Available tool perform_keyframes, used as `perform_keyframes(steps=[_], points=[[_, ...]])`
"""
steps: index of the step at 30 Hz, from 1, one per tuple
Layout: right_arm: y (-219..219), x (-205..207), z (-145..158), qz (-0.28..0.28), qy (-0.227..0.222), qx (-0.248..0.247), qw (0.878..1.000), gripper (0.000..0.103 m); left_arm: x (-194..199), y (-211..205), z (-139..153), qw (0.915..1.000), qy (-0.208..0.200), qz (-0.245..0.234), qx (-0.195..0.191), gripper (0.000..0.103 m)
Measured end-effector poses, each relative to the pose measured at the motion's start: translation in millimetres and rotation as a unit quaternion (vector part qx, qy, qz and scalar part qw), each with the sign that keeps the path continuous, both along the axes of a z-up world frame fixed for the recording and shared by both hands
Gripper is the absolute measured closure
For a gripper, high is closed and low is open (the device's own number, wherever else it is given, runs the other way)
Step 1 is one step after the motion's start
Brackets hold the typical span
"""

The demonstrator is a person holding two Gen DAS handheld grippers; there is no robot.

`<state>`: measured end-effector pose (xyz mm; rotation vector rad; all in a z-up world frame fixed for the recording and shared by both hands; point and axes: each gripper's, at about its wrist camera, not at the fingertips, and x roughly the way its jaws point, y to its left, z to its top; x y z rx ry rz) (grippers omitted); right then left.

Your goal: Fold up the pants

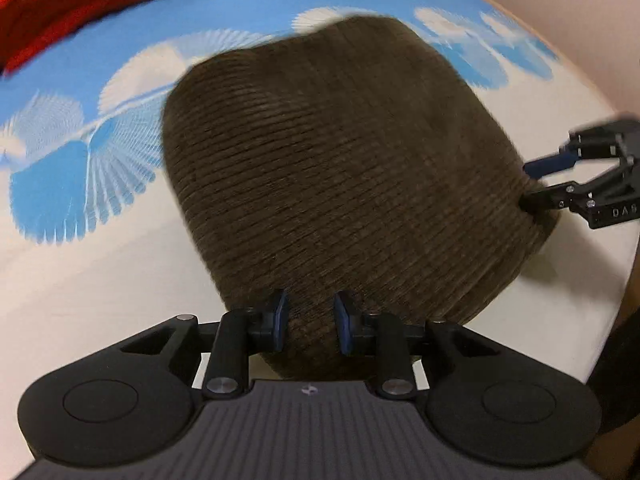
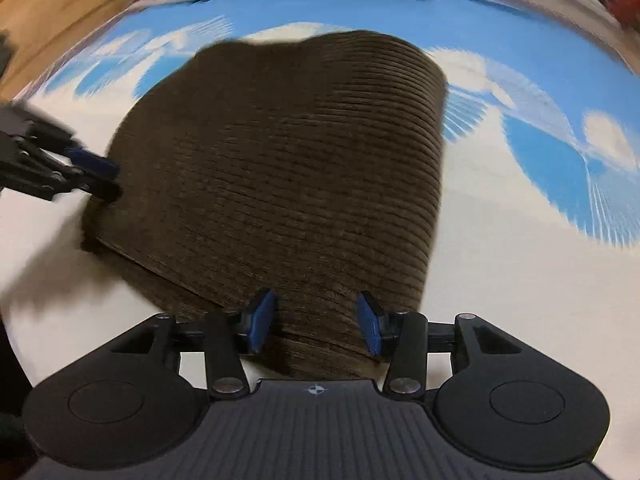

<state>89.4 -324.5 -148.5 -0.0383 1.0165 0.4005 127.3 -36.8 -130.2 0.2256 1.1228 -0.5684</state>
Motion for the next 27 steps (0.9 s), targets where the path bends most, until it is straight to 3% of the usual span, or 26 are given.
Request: perform_keyframes(steps=[4,7,10,12,14,15,18,22,25,27], points=[[-26,17,27,-0.059,-0.064,0.089,0.992,0.058,6,19,13,0.9982,0.002,0.042,-0.044,0.074],[-35,42,41,-0.118,-0.122,0.112,0.979,0.056,13,26,29,0.9948,-0.035,0.069,-0.066,0.074],[-32,76,38,-0.152,-0.153,0.098,0.971,0.056,17,28,37,0.9891,-0.068,0.098,-0.087,0.074],[-28,99,28,-0.162,-0.158,0.074,0.971,0.056,21,24,30,0.9897,-0.072,0.106,-0.064,0.074],[-19,117,11,-0.163,-0.15,0.035,0.975,0.061,28,16,10,0.9927,-0.039,0.114,-0.004,0.072],[-15,128,-1,-0.168,-0.133,0.01,0.977,0.062,30,16,3,0.9924,-0.029,0.119,0.007,0.071],[-7,152,-20,-0.183,-0.114,-0.014,0.976,0.061,37,20,13,0.9885,-0.026,0.147,-0.022,0.072],[-7,167,-26,-0.204,-0.11,-0.023,0.972,0.061,41,15,42,0.9794,-0.114,0.158,-0.054,0.072],[-9,165,-30,-0.202,-0.11,-0.017,0.973,0.061,53,9,40,0.9758,-0.114,0.164,-0.089,0.073],[-13,163,-31,-0.203,-0.109,-0.013,0.973,0.061,66,0,24,0.9803,-0.096,0.157,-0.073,0.074]])
